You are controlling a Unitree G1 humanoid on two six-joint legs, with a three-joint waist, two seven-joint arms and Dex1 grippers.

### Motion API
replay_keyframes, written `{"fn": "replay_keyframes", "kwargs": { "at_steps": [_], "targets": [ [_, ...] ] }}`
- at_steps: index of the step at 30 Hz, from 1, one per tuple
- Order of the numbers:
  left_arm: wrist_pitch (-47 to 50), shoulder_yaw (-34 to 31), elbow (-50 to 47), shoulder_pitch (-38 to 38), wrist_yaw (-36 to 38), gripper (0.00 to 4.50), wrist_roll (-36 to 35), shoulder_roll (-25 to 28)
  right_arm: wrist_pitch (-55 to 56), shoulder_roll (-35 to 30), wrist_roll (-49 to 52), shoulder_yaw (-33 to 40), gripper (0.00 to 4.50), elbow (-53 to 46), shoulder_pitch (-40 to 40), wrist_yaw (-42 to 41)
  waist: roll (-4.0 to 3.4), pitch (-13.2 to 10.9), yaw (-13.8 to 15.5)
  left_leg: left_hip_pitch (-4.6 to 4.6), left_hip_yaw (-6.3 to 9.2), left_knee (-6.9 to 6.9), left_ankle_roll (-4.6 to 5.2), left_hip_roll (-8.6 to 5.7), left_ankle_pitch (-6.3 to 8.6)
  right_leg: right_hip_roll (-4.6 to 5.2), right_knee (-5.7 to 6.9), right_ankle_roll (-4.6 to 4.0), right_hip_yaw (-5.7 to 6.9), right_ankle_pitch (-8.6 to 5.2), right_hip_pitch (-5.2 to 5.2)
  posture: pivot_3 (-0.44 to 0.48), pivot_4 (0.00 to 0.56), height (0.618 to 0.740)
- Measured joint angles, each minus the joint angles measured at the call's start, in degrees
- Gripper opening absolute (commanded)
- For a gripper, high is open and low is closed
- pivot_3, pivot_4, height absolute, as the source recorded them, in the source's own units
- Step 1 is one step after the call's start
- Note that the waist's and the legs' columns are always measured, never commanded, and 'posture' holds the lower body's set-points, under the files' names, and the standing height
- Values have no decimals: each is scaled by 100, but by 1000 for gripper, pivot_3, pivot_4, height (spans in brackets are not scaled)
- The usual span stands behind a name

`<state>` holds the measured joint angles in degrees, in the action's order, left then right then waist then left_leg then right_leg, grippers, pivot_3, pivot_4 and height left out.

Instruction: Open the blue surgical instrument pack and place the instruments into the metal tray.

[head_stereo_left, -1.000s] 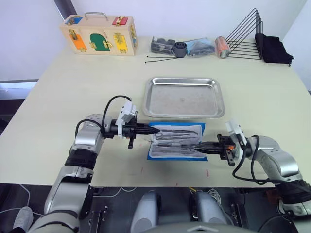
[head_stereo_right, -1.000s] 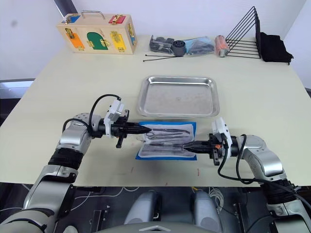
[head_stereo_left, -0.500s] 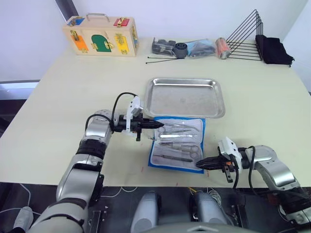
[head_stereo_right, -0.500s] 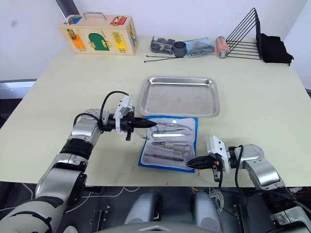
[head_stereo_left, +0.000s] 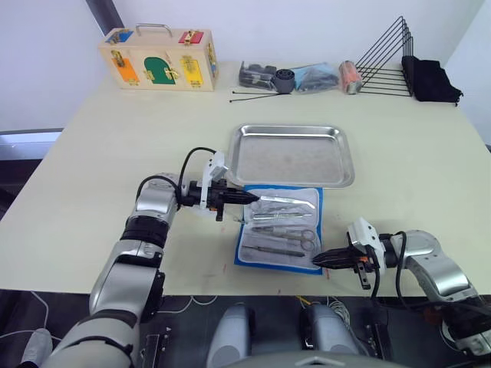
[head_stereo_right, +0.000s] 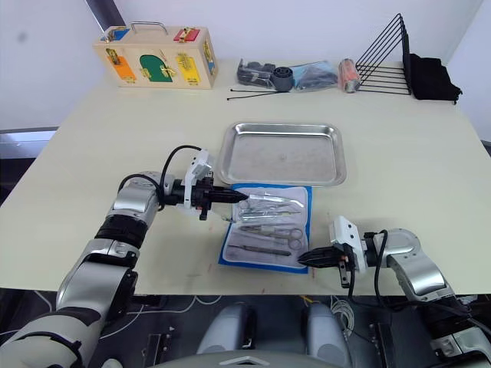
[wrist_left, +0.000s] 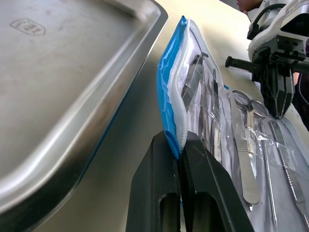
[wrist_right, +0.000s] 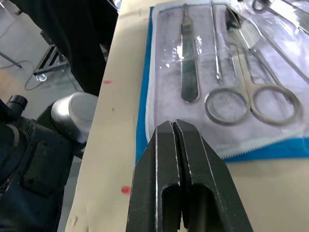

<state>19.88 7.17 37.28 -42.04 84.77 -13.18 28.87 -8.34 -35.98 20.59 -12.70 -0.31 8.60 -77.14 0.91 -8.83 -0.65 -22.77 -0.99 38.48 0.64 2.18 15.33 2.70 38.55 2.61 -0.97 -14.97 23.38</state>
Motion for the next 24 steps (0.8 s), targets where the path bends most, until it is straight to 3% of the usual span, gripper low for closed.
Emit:
{"fn": "replay_keyframes", "kwargs": {
  "at_steps": [13, 24],
  "targets": [
    [307, -11, -505, 284, -39, 0, -49, 101, -21, -55, 19, 0, 23, 0, 1, -106, -2, 1, -3, 1, 0, -1, 0, 0, 0, 0, 0, 0, -1, 0, 0, 0, 150, 740],
    [284, 57, -199, 165, -452, 0, 122, -5, 87, -58, -140, -32, 23, 4, -2, -107, -30, 32, -2, 8, -1, -1, 1, -1, 0, 0, 0, 0, -2, 0, -4, 0, 150, 740]
  ]
}}
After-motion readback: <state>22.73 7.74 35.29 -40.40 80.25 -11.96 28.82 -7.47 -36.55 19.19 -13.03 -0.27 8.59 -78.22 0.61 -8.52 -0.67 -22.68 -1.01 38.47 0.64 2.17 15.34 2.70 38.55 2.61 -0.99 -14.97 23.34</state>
